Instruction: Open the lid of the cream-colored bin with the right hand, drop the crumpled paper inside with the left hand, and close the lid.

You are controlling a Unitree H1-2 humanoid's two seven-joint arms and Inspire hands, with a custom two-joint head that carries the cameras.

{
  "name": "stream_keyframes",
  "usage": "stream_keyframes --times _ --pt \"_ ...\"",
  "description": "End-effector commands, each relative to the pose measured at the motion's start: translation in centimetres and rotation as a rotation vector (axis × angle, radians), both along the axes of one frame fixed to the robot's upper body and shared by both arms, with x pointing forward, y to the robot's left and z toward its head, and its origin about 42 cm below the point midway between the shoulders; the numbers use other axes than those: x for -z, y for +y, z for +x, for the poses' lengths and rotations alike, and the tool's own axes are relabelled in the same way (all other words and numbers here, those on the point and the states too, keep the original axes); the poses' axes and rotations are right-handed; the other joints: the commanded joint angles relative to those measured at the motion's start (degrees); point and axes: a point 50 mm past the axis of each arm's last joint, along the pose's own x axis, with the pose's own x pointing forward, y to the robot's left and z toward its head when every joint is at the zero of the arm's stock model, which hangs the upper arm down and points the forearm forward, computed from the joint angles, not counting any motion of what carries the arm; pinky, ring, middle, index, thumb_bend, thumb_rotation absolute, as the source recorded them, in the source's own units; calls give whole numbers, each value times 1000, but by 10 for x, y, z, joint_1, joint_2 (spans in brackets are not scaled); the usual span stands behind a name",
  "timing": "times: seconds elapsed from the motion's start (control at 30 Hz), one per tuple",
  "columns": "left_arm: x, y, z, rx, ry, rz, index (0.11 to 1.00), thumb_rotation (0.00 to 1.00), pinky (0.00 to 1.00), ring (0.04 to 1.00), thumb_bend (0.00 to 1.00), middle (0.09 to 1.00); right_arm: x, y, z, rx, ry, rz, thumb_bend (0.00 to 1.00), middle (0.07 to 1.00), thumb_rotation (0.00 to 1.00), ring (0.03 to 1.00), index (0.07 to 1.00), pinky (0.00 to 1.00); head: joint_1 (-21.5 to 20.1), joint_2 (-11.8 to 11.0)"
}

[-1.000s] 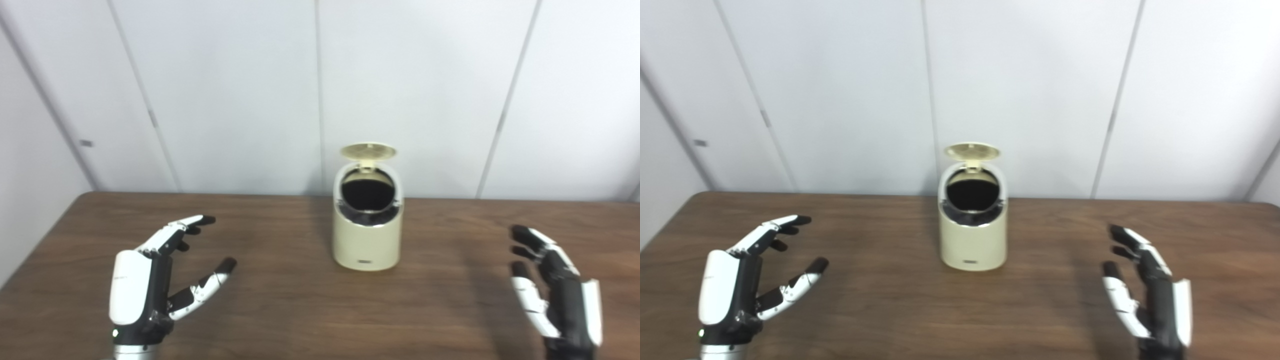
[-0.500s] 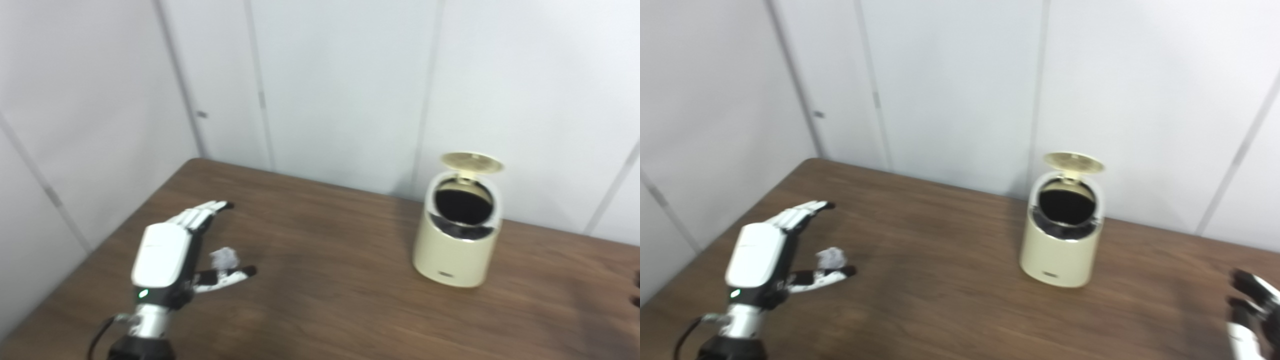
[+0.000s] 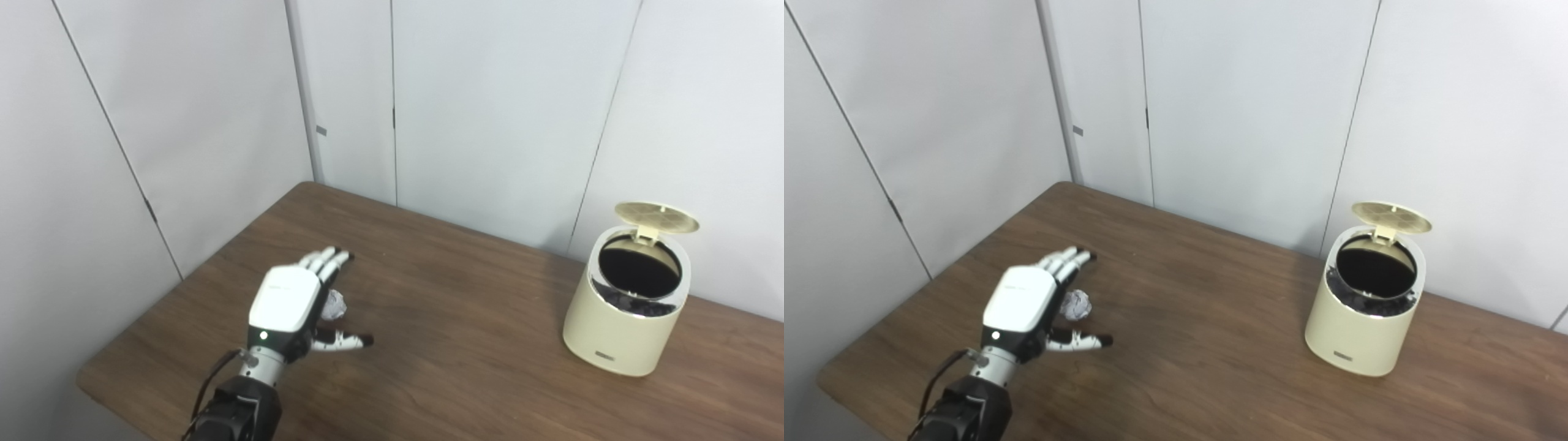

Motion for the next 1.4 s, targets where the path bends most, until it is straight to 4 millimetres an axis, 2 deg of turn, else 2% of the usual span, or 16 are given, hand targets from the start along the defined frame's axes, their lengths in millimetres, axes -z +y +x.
stream_keyframes --times 0.0,0.23,0.4,0.6,0.7,1.03,1.13,1.3,1.37 --pt "-13 4 16 5 -59 58 909 574 835 931 1000 930 8 -31 -9 38 34 -100 465 712 837 688 686 550 1 0" --pt "6 3 32 -13 -5 53 884 541 814 896 1000 895 9 -32 -7 30 39 -77 475 707 822 687 676 544 8 -5" --pt "26 13 40 -42 9 75 878 519 793 875 1000 876 9 -34 -7 30 45 -88 481 708 829 687 679 545 11 -6" --pt "34 24 44 -69 6 64 861 538 773 855 1000 866 9 -35 -7 29 44 -70 477 708 819 686 675 540 9 -5" --pt "30 22 46 -62 -5 53 861 548 771 850 1000 865 9 -36 -7 29 47 -73 501 707 817 687 676 543 8 -3" --pt "33 19 52 -59 -27 -43 806 470 687 779 956 805 8 -39 -7 32 46 -85 470 705 836 682 677 538 6 0" --pt "41 22 54 -74 -43 -78 744 453 605 698 889 738 7 -39 -7 36 45 -88 476 698 835 670 668 520 6 0" --pt "47 17 52 -88 -79 -111 534 371 377 443 762 502 6 -40 -8 28 43 -84 454 694 827 665 665 516 2 2" --pt "50 15 50 -87 -87 -114 476 337 307 372 723 433 5 -41 -8 25 43 -84 467 695 833 667 666 517 2 4"
